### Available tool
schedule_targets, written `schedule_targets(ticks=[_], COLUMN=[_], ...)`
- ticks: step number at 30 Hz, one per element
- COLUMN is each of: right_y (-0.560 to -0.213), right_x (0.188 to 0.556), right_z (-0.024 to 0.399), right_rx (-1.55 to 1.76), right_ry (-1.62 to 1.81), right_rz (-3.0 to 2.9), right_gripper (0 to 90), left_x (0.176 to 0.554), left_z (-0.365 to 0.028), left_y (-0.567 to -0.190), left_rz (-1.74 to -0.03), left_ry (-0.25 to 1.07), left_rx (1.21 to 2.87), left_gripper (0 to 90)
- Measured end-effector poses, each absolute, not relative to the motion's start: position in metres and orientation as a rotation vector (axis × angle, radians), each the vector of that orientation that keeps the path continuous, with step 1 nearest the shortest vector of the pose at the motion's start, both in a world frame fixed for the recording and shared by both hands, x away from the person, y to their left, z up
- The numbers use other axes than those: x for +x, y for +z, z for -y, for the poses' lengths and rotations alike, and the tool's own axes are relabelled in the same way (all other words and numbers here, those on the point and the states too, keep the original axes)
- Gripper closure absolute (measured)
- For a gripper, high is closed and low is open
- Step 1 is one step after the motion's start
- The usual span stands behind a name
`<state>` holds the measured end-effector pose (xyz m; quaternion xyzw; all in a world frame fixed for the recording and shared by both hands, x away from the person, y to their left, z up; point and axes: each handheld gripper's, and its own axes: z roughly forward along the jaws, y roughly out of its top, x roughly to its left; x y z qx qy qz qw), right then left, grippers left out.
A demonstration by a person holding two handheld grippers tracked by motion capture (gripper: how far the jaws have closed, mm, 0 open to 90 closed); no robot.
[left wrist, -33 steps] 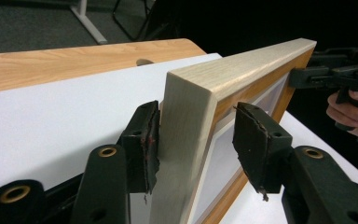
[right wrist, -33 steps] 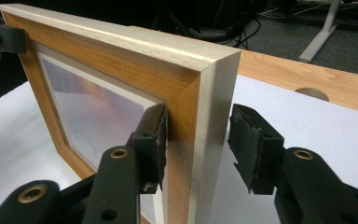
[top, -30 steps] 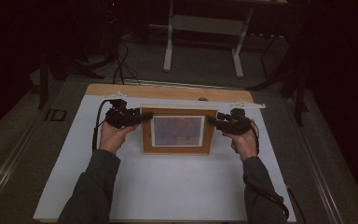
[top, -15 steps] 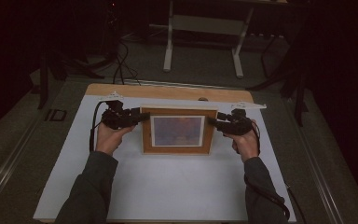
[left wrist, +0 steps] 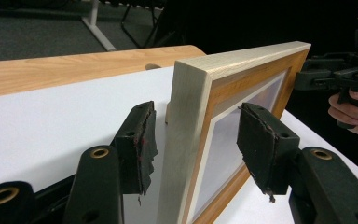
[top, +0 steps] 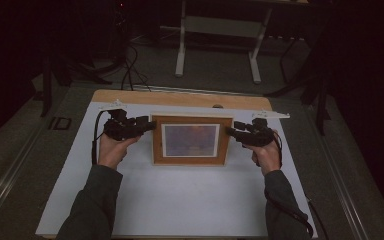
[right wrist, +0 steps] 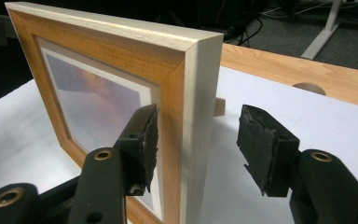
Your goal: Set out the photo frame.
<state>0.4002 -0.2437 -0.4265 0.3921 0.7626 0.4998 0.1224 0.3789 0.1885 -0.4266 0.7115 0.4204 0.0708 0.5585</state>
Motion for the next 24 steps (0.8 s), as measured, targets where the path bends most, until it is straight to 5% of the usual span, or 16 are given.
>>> schedule_targets(ticks=[24], right_y=[-0.431], right_x=[0.389], right_z=[0.257], right_rx=[1.127], right_ry=[1.455], right_rz=[-2.261], right_gripper=[46.5], left_x=[0.353], left_z=[-0.209], left_y=[-0.429], left_rz=[-1.024], left_ry=[0.244], left_rx=[1.687], left_gripper=[48.0])
